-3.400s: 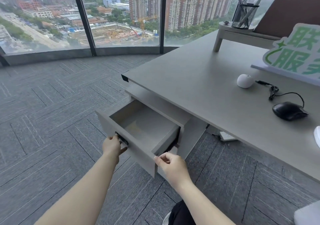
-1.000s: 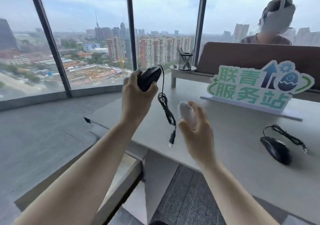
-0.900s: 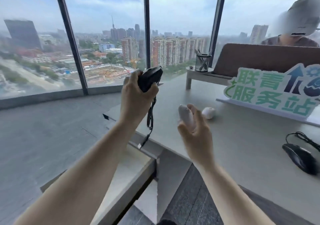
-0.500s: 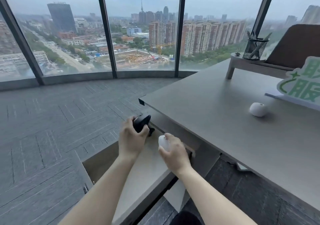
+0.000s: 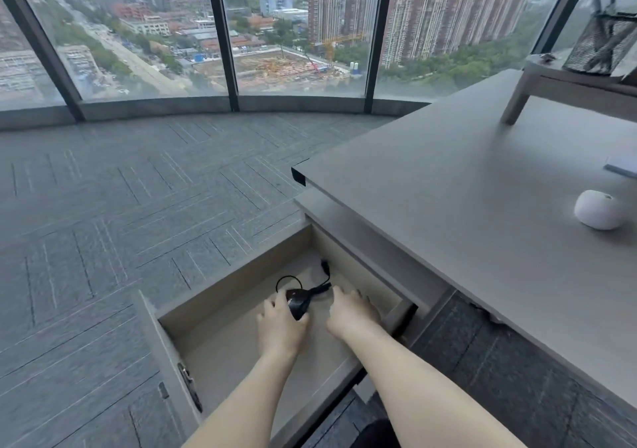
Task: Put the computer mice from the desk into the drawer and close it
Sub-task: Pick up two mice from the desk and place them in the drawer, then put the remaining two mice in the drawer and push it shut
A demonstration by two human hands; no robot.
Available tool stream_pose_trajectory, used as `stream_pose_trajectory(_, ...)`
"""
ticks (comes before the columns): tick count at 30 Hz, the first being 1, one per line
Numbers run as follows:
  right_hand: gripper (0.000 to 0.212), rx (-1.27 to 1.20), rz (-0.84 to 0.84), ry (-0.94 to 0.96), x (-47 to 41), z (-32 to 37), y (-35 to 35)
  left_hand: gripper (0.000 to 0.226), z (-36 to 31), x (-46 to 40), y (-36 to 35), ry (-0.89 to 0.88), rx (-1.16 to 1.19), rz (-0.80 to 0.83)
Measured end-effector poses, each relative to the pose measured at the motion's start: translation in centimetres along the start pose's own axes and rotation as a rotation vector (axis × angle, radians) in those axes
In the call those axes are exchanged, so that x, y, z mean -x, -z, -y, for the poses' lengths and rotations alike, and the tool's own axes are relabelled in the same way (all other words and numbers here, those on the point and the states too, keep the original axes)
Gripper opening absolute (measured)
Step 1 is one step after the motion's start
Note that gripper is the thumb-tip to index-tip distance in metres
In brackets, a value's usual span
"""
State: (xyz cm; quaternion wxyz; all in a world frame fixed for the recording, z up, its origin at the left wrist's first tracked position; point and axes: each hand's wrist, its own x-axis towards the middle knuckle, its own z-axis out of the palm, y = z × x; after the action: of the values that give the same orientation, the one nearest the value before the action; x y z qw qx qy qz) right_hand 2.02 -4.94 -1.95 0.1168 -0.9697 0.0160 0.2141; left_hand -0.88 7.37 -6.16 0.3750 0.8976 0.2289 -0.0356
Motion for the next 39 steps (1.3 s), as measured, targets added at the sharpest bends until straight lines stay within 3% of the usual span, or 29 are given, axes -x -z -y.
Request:
stream_pose_trajectory(4,0.055,0.071,0.043,-0.022,-0.1,-0.1,-0.6,0.062,0.5,0.0,-1.2,-0.017,-0.114,-0.014)
stream_pose_trajectory(7,0.049,0.008,-0.035,0.030,1.1,-0.1,0.4,0.055,-0.3,0.5,-0.5,-0.008,-0.173,-0.032)
stream_pose_trajectory(10,0.039,-0.167,-0.195,0.142,3.4,-0.4,3.2,0.046,-3.0,1.3,1.5,-0.094,-0.073,-0.088)
stream_pose_trajectory(14,0.034,-0.389,-0.518,0.275,8.1,-2.6,8.9,0.035,-10.2,3.5,4.7,-0.418,0.236,-0.248)
stream_pose_trajectory(17,0.032,-0.474,-0.745,0.281,11.8,-6.6,13.5,0.027,-16.8,6.8,5.8,-0.593,0.377,-0.273)
stream_pose_trajectory(22,0.029,-0.507,-0.972,0.082,16.8,-18.1,17.7,0.023,-26.5,12.1,0.4,-0.803,0.342,-0.026)
stream_pose_trajectory(26,0.028,-0.370,-1.079,-0.173,20.0,-29.0,18.0,0.050,-32.0,14.7,-7.4,-0.819,0.108,0.259)
stream_pose_trajectory(30,0.044,-0.199,-1.047,-0.482,22.3,-38.0,17.3,0.073,-35.8,15.3,-13.2,-0.791,-0.027,0.240)
stream_pose_trajectory(33,0.057,-0.171,-0.863,-0.690,22.9,-42.2,16.8,0.074,-38.2,14.8,-16.5,-0.787,-0.093,0.171)
stream_pose_trajectory(36,0.058,-0.152,-0.764,-0.771,22.8,-44.2,16.2,0.074,-40.6,13.8,-18.8,-0.798,-0.138,0.169)
stream_pose_trajectory(39,0.053,-0.127,-0.837,-0.759,22.9,-45.0,15.7,0.067,-42.2,12.8,-20.2,-0.803,-0.263,0.165)
